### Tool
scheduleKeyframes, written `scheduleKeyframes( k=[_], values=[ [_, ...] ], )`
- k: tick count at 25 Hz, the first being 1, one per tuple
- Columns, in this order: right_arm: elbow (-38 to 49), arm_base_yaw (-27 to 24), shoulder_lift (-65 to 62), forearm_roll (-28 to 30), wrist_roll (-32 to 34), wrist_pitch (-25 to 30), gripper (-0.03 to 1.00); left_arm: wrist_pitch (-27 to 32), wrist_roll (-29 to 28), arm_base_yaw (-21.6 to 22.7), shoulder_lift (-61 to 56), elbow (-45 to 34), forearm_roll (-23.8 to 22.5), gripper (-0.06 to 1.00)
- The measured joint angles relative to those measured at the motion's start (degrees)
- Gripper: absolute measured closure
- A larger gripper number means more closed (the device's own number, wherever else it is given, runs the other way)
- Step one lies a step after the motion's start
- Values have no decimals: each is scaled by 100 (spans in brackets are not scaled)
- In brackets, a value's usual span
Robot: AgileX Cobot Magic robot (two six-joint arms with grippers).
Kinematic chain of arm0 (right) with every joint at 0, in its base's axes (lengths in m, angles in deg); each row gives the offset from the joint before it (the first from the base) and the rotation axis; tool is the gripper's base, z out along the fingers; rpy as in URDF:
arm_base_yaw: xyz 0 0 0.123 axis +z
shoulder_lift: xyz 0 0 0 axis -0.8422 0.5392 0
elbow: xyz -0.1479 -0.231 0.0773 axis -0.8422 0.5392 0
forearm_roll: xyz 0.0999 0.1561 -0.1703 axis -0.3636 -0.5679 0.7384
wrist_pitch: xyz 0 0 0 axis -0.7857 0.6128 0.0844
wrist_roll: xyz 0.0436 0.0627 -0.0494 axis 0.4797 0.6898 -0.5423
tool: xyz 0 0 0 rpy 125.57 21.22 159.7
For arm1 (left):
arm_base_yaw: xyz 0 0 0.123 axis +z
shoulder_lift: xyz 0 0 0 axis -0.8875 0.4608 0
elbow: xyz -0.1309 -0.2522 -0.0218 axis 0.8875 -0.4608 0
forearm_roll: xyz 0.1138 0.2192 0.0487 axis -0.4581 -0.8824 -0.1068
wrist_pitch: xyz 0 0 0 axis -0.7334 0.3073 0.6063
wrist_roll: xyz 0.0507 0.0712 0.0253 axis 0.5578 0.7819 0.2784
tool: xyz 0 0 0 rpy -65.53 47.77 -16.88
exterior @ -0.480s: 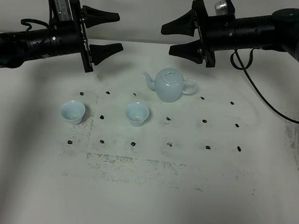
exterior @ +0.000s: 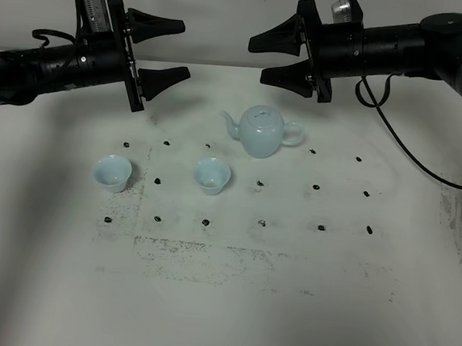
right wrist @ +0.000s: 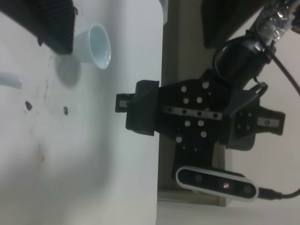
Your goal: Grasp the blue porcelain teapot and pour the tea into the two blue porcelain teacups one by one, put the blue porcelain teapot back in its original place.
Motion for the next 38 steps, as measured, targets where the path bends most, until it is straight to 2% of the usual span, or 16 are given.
scheduleKeyframes(
  k=[6, 11, 15, 18, 24, 30, 33, 38],
  values=[
    [-120, 0, 0, 69, -422, 101, 37, 0, 102, 21, -169, 0, -17, 27],
    [-404, -14, -91, 749, -383, 118, 37, 17, 22, 219, -983, 0, -526, 27],
    [-482, -72, -365, 1264, -346, 143, 37, 34, -169, 513, -2030, 0, -1475, 27],
    [-574, -186, -602, 1691, -346, 156, 37, 34, -240, 756, -2916, 0, -2420, 28],
    [-667, -396, -1168, 2813, -340, 164, 37, 44, -655, 978, -4619, 0, -4675, 31],
    [-673, -649, -1366, 2858, -262, 184, 37, 47, -1307, 978, -6203, -178, -6490, 33],
    [-673, -685, -1366, 2902, -262, 184, 37, 47, -1439, 978, -6936, -615, -6878, 33],
    [-673, -685, -1366, 2864, -262, 184, 37, 47, -1458, 821, -7985, -1694, -6991, 33]
  ],
)
